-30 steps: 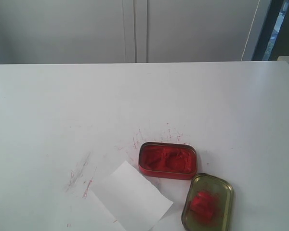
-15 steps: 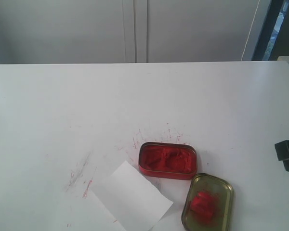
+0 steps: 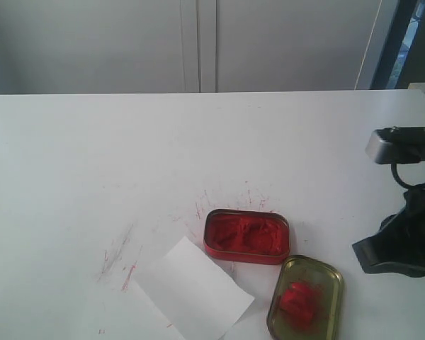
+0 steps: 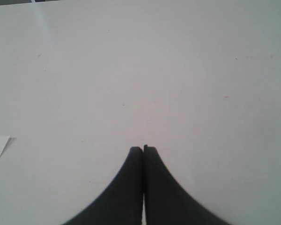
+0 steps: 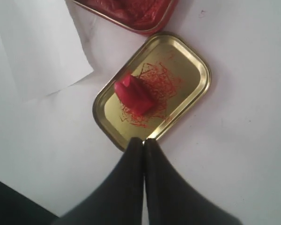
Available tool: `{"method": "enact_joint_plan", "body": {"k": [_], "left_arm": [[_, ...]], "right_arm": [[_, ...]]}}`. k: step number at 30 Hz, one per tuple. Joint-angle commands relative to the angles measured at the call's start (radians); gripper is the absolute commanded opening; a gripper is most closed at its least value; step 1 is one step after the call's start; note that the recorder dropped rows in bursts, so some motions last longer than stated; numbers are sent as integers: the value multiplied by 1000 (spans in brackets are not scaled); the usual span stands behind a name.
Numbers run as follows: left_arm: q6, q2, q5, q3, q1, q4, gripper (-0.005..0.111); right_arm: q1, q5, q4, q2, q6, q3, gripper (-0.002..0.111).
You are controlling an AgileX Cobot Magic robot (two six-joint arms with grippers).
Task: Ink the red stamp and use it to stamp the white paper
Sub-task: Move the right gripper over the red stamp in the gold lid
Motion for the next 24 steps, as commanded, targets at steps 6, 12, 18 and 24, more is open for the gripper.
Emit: {"method": "enact_joint_plan", "body": {"k": [6,12,18,24], "left_arm": [[0,7,1,-6,2,-10,0],[0,7,1,-6,2,-10,0],[0,7,1,-6,2,-10,0],[0,7,1,-6,2,-10,0]], "right_arm": [[96,-14,-17,53,-43,-37,0],[155,30,-28,134,-43,-111,0],[211,35,-91,202,-38,-149,0],[275,31,-156,247,-33,-157,0]]}}
